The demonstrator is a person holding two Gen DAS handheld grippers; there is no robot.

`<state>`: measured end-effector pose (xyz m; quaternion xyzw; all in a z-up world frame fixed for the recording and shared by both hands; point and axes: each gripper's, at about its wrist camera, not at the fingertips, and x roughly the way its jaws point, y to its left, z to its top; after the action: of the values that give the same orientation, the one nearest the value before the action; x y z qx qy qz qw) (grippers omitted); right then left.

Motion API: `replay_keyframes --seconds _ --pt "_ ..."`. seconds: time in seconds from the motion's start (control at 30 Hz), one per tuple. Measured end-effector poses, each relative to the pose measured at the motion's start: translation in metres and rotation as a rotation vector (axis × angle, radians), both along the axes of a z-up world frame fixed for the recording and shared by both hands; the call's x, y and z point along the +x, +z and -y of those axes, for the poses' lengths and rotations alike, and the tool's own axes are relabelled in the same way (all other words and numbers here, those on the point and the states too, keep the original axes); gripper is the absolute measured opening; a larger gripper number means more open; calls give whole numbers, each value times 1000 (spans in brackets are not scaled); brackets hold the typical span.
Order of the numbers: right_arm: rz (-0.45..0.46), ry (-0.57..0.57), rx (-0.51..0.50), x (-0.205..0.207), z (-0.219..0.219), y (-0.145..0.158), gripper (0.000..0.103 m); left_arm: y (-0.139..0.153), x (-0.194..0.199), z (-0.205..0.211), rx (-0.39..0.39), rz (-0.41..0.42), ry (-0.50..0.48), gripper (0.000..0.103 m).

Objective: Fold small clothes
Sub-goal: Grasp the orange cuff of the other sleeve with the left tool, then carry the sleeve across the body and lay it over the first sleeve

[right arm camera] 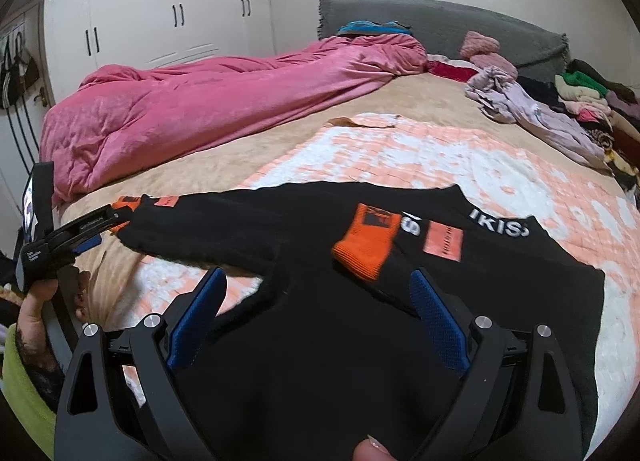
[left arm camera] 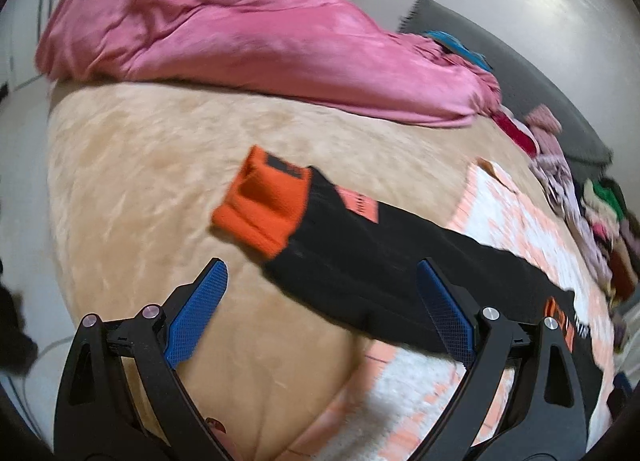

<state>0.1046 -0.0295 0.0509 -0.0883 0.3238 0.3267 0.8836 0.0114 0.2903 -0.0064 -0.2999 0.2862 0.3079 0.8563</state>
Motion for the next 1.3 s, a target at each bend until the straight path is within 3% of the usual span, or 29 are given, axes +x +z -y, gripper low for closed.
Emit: replay_keyframes --seconds 0.37,0.5,0.6,0.73,0.8,1.13,1.3 --pt "12 95 -2 4 -56 -8 92 -16 1 -22 -82 13 42 88" --pt "2 118 -12 5 -74 -18 92 -21 7 -30 -101 11 51 79" --pt "-20 120 -4 6 -80 -25 92 -22 15 -40 -124 33 62 64" --pt "-49 104 7 9 -76 -34 92 -26 24 -45 -142 41 51 23" --pt "-63 85 15 11 -69 -37 92 -25 23 -43 -147 63 31 12" --pt "-111 -71 70 27 5 -41 92 8 20 -4 15 159 -113 10" --pt "-131 -167 92 33 53 -44 92 24 30 27 29 187 -207 9"
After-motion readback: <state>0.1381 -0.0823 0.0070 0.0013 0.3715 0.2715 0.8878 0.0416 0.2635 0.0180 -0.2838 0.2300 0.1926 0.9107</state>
